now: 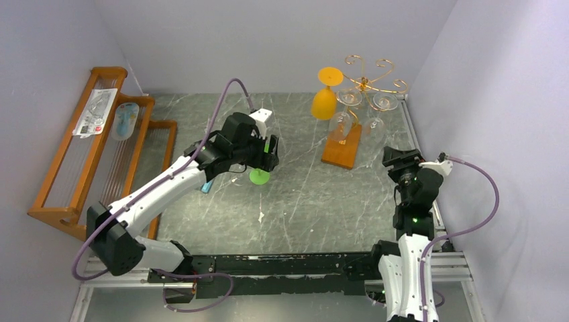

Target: Place the wine glass upside down on the wine glass rack

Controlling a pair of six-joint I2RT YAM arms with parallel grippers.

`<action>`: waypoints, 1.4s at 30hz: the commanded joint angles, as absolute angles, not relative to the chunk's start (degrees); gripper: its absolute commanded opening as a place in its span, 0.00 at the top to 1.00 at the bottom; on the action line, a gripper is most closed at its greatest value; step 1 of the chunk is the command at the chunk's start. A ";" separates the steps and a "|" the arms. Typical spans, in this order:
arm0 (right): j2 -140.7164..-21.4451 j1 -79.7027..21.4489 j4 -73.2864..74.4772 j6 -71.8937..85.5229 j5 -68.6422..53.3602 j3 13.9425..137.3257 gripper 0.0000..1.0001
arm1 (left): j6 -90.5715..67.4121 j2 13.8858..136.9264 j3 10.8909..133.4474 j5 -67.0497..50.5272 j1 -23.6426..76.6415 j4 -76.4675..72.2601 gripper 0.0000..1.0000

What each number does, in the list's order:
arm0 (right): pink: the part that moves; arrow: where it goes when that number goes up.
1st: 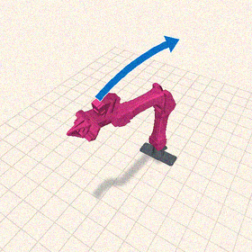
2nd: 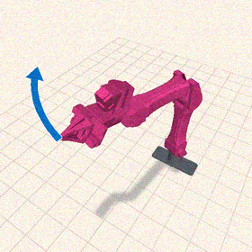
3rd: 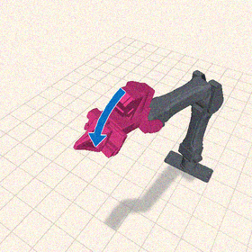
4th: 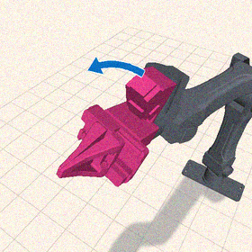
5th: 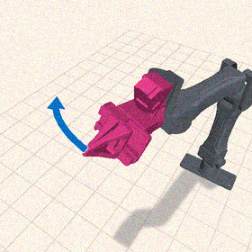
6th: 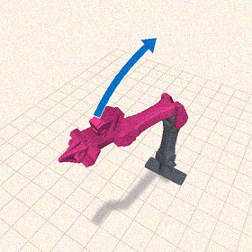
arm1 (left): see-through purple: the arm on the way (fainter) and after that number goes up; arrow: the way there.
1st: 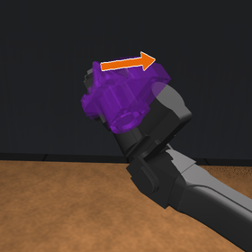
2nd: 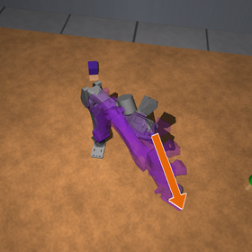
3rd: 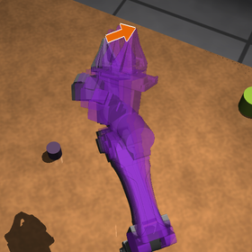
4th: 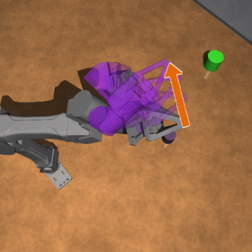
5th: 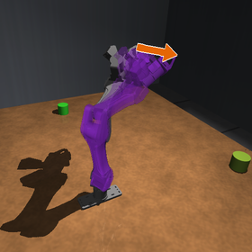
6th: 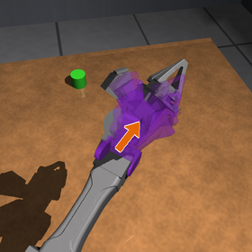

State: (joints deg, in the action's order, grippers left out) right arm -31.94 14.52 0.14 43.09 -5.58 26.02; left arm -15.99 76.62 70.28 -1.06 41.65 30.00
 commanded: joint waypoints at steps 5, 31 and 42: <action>-30.41 14.73 13.50 55.20 -3.35 24.99 0.40 | -14.59 84.74 73.26 4.51 41.21 26.51 0.28; -36.48 10.72 25.93 53.42 -13.68 26.00 0.47 | -12.78 93.27 84.02 -7.05 45.13 32.71 0.95; -22.92 10.68 21.25 67.60 -30.84 23.80 0.41 | -21.81 76.87 65.79 -10.91 49.90 1.77 0.95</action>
